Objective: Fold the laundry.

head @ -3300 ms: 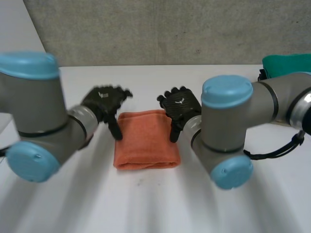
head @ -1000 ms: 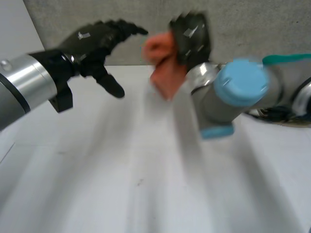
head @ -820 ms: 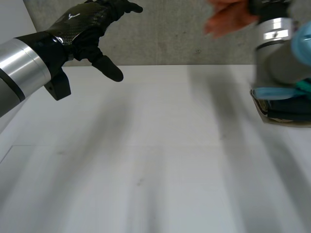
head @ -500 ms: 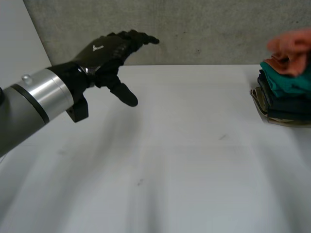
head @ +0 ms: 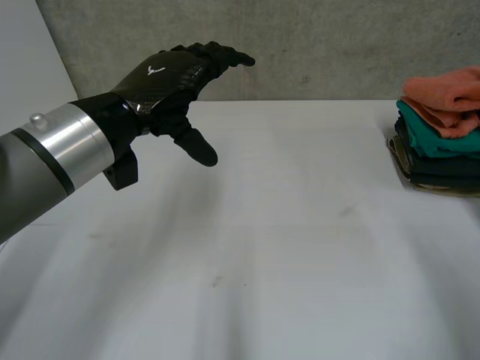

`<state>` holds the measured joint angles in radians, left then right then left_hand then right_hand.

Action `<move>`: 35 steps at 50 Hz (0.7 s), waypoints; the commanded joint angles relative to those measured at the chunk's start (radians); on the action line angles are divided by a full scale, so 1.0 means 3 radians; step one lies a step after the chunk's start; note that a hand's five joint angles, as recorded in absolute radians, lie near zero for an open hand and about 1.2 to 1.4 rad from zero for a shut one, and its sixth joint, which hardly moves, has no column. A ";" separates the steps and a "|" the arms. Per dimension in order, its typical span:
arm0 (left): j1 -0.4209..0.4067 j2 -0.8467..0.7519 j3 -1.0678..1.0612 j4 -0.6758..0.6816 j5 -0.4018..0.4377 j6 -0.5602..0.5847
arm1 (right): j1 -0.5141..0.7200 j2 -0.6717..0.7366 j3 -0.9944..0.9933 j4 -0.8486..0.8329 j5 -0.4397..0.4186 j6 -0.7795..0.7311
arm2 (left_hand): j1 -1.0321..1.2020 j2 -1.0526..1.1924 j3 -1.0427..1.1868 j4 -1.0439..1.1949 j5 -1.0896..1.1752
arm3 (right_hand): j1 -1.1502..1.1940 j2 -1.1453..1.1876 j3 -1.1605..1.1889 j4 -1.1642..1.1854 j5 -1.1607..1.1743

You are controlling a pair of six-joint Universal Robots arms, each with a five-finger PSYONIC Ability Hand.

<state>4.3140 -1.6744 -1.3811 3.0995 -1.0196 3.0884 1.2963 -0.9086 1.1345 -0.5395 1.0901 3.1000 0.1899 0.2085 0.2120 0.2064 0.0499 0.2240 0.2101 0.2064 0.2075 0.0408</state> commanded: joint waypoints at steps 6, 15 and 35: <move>-0.0042 0.0243 -0.0152 0.0023 0.0009 -0.0058 | -0.0271 -0.0433 -0.0217 0.2075 0.1529 -0.1808 | -0.0051 -0.0113 -0.0125 -0.0106 -0.0166 | -0.0165 -0.0119 -0.0106 -0.0110 -0.0136; -0.0068 0.0427 0.0027 0.0258 -0.0155 -0.0272 | -0.0149 -0.0892 -0.0213 0.0082 0.1904 -0.1978 | -0.0051 -0.0113 -0.0125 -0.0106 -0.0166 | -0.0165 -0.0119 -0.0106 -0.0110 -0.0136; 0.1541 -0.0012 0.0100 -0.0877 -0.1347 0.1116 | 0.1968 -0.1446 0.1311 0.0621 0.0380 -0.0531 | -0.0051 -0.0113 -0.0125 -0.0106 -0.0166 | -0.0165 -0.0119 -0.0106 -0.0110 -0.0136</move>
<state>4.6470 -1.5892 -1.2570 2.9272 -1.4661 3.1770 1.7760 -1.3765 1.4718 -0.5156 1.2073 2.9218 0.1899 0.2084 0.2120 0.2064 0.0499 0.2240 0.2097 0.2064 0.2075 0.0407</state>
